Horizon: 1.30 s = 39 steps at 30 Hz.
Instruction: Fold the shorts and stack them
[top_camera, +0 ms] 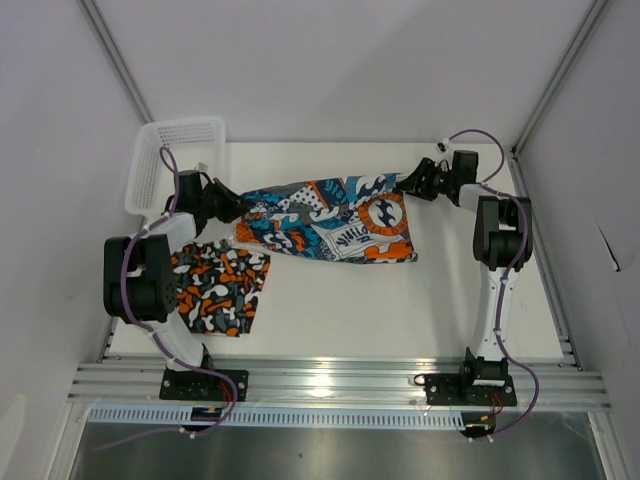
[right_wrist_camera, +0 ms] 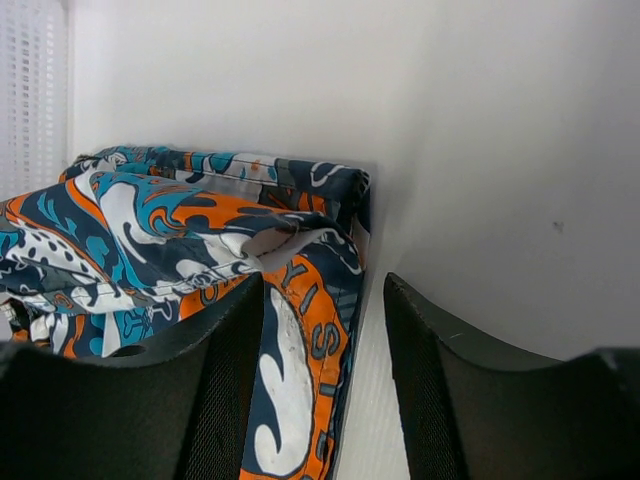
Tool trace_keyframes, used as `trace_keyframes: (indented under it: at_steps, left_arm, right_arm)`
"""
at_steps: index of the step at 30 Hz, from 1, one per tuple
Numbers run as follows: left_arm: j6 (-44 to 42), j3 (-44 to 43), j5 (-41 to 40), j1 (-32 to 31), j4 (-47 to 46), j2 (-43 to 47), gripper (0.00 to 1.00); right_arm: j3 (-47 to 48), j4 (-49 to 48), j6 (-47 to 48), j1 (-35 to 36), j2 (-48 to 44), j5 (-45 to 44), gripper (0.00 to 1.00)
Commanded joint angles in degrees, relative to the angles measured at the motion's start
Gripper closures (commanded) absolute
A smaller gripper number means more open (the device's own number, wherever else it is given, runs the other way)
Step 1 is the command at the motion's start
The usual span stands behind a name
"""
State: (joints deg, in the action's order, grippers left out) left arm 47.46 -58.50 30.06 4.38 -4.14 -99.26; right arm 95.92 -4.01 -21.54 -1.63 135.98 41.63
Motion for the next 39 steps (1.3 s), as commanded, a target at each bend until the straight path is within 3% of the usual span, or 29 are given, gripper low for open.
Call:
trace_keyframes:
  at_steps: [1, 18, 20, 22, 25, 34, 39]
  left_arm:
    - [-1.41, -2.4, -1.06, 0.63, -0.52, 1.0, 1.0]
    - [-1.41, -2.14, -0.71, 0.63, -0.69, 1.09, 1.0]
    - [-1.41, -2.14, -0.71, 0.54, -0.69, 1.09, 1.0]
    - [-1.32, -2.14, -0.53, 0.54, -0.78, 0.83, 1.0]
    - [-1.23, -2.06, -0.53, 0.63, -0.87, 0.83, 1.0]
    - [-0.18, -2.06, 0.69, 0.63, -0.95, 1.88, 1.0]
    - [2.19, -1.09, 2.8, 0.54, -2.01, 4.51, 1.0]
  right_arm:
    - [-2.22, -2.49, -0.87, -0.57, -4.06, -0.58, 0.46]
    - [0.15, 3.66, 1.85, 1.45, -3.36, 1.7, 0.53]
    - [-0.03, 3.66, 1.59, 1.45, -3.27, 2.58, 0.6]
    - [-0.21, 3.66, 1.33, 1.45, -3.36, 2.76, 0.78]
    - [-0.73, 3.4, 1.15, 1.45, -3.62, 3.02, 0.96]
    - [-8.97, -3.54, -0.96, 0.57, -9.24, 3.28, 1.0]
    - [-18.12, -17.16, -6.66, -0.39, -15.91, 6.45, 1.0]
